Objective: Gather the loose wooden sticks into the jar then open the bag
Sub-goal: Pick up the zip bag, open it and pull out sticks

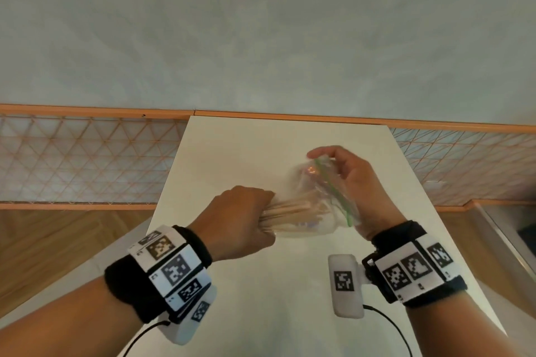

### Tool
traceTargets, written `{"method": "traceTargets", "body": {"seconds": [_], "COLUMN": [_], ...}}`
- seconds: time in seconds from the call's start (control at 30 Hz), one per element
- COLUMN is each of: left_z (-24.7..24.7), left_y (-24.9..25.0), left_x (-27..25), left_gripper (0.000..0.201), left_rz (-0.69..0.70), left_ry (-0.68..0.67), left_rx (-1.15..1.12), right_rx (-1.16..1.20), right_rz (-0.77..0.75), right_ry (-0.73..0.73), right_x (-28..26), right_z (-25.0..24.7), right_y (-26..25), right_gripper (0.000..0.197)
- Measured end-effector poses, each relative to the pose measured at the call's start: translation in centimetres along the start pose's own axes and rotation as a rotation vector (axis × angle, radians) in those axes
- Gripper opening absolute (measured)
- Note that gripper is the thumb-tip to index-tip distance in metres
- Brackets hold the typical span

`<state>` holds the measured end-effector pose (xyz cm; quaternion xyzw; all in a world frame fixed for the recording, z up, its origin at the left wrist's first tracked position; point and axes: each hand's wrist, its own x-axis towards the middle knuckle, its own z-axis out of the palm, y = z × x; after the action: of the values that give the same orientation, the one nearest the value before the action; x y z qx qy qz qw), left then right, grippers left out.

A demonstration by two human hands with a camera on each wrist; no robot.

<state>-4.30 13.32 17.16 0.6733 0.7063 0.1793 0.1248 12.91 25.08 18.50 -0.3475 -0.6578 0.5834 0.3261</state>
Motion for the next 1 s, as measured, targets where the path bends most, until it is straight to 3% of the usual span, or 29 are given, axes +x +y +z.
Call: {"method": "traceTargets", "body": {"seconds": [0.1, 0.23, 0.33, 0.53, 0.73, 0.8, 0.87, 0.93, 1.0], "left_z": [0.0, 0.0, 0.4, 1.2, 1.3, 1.3, 1.3, 1.3, 1.2], "left_y": [-0.6, -1.2, -1.6, -2.2, -2.8, -2.9, -2.8, -2.7, -2.5], "left_x": [0.0, 0.3, 0.2, -0.2, -0.4, -0.3, -0.2, -0.2, -0.1], "left_gripper": [0.032, 0.021, 0.022, 0.02, 0.022, 0.028, 0.031, 0.029, 0.021], "left_rz": [-0.054, -0.156, -0.171, -0.225, -0.295, -0.297, -0.283, -0.271, -0.25], "left_ry": [-0.056, -0.126, -0.192, -0.225, -0.152, -0.125, -0.138, -0.174, -0.216], "left_rx": [-0.114, -0.266, -0.352, -0.435, -0.592, -0.623, -0.623, -0.621, -0.595], "right_rx": [-0.124, -0.047, -0.073, -0.015, 0.005, -0.082, -0.196, -0.331, -0.274], "right_rz": [-0.109, -0.126, -0.104, -0.144, -0.127, -0.014, 0.064, 0.059, 0.063], "right_ry": [0.138, -0.092, -0.148, -0.356, -0.131, -0.142, -0.212, -0.281, -0.305], "right_x": [-0.4, -1.5, -1.4, -1.8, -2.1, -2.0, -1.8, -1.7, -1.7], "right_z": [-1.4, -1.6, -1.8, -1.7, -0.8, -0.7, -0.5, -0.5, -0.1], "right_y": [-0.1, -0.3, 0.2, 0.3, 0.7, 0.9, 1.3, 2.1, 2.4], "right_gripper": [0.025, 0.015, 0.014, 0.025, 0.024, 0.027, 0.014, 0.046, 0.067]}}
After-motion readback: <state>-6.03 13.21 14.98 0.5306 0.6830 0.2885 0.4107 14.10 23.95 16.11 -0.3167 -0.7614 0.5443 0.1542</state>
